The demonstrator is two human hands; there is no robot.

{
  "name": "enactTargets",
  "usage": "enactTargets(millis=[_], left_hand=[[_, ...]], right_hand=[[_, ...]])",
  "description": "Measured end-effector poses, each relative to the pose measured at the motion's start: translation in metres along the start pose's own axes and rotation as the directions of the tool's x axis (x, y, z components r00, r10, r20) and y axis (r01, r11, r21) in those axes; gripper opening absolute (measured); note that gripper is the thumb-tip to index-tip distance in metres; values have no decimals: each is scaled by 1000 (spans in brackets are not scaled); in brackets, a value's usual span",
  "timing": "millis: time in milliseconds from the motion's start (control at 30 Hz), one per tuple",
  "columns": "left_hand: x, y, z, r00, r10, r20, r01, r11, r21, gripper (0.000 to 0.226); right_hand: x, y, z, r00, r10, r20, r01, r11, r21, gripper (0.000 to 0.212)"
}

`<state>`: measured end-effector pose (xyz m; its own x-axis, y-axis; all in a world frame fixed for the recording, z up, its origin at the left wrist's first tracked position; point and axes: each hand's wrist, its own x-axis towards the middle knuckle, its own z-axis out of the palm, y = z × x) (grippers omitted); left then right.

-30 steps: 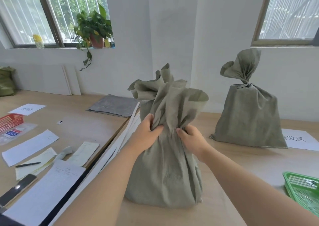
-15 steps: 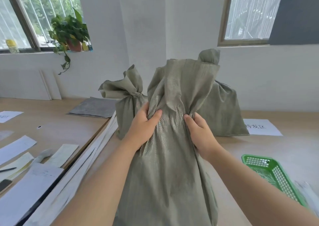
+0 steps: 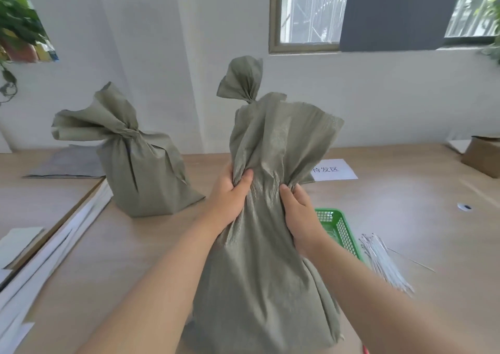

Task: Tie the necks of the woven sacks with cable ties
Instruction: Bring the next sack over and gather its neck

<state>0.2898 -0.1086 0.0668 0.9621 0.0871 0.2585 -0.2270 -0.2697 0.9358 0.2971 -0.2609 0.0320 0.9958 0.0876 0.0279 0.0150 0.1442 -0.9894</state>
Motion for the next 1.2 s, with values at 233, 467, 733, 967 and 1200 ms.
enactTargets(millis=[233,467,733,967,1200], left_hand=[[-2,-8,58,986,-80,143,80,997,4,16],[2,-39,60,949,-24,314,34,999,-28,68],[9,-55,60,944,-93,315,38,983,178,95],[15,-47,71,943,-159,292,72,955,289,52],[19,-40,85,904,-297,308,185,920,344,29]], right_hand=[[-3,18,-28,995,96,-19,-94,991,93,21],[-6,14,-28,979,197,52,-203,946,251,22],[2,18,-33,981,129,144,-138,989,54,43],[23,9,-40,977,-178,120,203,949,-241,39],[45,-1,-44,981,-176,81,181,981,-66,52]])
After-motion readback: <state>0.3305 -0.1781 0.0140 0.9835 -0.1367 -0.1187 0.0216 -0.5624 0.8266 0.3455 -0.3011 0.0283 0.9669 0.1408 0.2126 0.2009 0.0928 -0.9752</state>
